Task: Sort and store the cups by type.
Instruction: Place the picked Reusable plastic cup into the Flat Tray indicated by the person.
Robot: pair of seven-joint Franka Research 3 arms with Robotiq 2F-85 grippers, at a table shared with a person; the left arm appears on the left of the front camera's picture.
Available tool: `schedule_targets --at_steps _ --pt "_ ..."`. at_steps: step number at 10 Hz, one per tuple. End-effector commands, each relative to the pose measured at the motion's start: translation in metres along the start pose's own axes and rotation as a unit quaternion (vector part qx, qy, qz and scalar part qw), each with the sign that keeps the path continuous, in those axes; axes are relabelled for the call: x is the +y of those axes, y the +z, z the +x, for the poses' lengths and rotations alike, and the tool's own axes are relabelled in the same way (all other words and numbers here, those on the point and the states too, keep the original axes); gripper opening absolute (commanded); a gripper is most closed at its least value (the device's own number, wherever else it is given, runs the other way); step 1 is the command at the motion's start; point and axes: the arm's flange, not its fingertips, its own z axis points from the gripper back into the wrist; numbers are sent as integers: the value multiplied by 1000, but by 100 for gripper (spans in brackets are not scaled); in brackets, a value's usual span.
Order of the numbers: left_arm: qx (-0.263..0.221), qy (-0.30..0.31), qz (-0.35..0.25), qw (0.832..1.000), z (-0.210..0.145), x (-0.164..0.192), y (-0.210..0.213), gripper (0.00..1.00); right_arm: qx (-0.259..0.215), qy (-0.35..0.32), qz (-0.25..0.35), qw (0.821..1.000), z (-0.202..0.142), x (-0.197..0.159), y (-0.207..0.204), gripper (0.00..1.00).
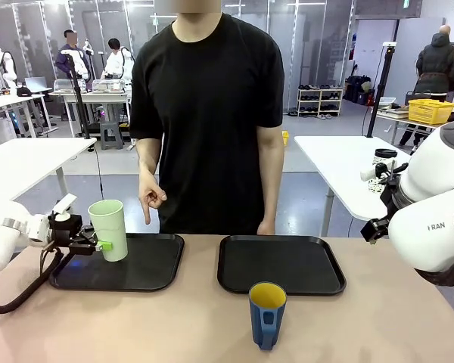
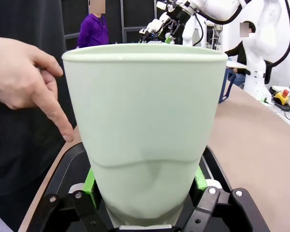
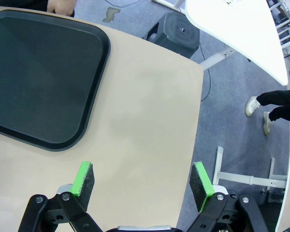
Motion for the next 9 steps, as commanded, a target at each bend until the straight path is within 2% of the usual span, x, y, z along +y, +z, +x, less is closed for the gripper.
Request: schedule_targets --at_steps 1,9 --pt "-19 13 -6 1000 -3 13 7 83 0 1 -1 1000 -1 -1 -1 100" --pt "-13 29 -16 999 -32 22 9 83 0 1 -1 1000 -1 -1 -1 100"
